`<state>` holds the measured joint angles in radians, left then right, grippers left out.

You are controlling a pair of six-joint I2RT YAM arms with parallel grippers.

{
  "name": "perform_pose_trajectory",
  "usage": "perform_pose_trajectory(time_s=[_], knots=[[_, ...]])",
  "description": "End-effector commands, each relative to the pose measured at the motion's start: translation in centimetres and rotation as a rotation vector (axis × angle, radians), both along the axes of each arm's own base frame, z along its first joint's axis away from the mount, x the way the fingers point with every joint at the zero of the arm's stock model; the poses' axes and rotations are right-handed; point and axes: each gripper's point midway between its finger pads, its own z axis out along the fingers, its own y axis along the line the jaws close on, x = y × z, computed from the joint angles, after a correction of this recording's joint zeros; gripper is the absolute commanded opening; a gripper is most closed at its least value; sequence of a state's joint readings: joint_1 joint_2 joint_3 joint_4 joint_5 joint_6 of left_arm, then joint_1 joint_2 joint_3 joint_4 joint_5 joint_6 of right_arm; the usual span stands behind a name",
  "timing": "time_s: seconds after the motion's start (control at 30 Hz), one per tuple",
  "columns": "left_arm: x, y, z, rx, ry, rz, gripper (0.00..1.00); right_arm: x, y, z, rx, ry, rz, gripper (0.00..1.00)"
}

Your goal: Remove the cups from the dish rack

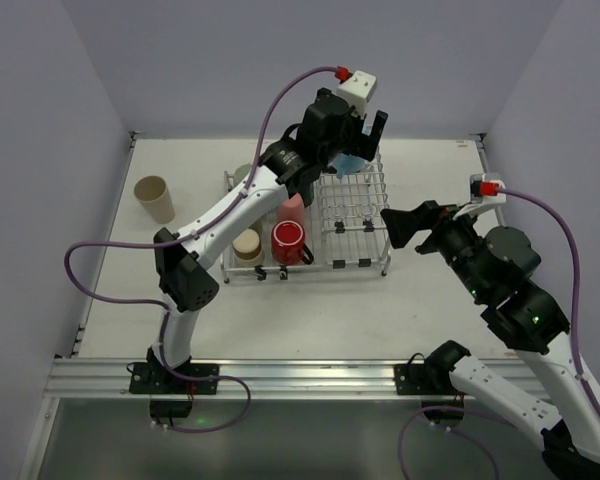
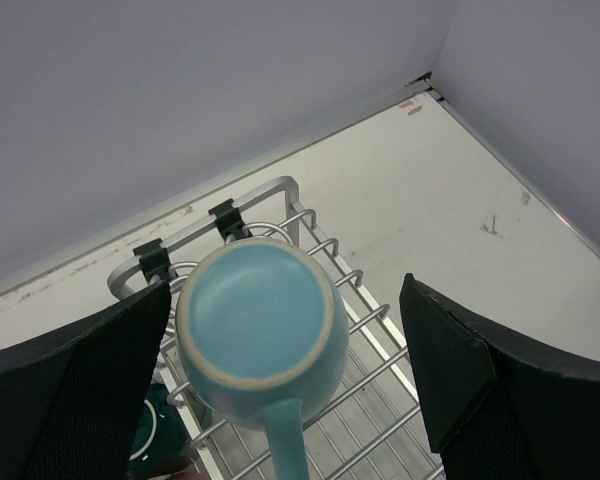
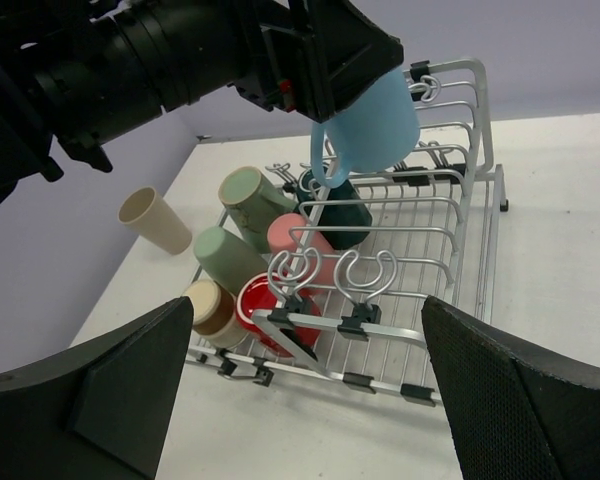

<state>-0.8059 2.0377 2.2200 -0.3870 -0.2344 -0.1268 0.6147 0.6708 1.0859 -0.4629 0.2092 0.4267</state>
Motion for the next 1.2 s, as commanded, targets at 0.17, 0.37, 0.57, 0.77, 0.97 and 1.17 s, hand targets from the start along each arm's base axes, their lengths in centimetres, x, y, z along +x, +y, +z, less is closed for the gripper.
perform_pose_trajectory(time_s=[0.17, 0.37, 0.57, 0.77, 0.97, 1.17], knots=[[1.2, 1.1, -0.7, 0.046, -0.015, 0.084, 1.0, -0.4, 0.3, 0.2, 0.0, -0.023, 0.031, 0.99], [1.8, 0.5, -2.2, 0.064, 0.004, 0.078, 1.0, -0.3, 0.5, -0.3, -0.004, -0.013, 0.039, 0.99], [2.1, -0.1, -3.6, 0.066, 0.028, 0.041, 0.97, -0.4, 0.6, -0.1, 0.002, -0.022, 0.049, 0.99], [1.9, 0.1, -2.6, 0.052, 0.011, 0.044, 0.49, -0.3, 0.8, -0.2, 0.007, -0.021, 0.052, 0.99], [1.1, 1.2, 1.7, -0.024, -0.059, 0.052, 0.29, 0.1, 1.2, -0.3, 0.041, -0.004, 0.047, 0.99], [-1.1, 1.5, 8.1, -0.214, -0.143, -0.003, 0.23, 0.4, 2.7, 0.1, 0.168, 0.014, 0.081, 0.99]])
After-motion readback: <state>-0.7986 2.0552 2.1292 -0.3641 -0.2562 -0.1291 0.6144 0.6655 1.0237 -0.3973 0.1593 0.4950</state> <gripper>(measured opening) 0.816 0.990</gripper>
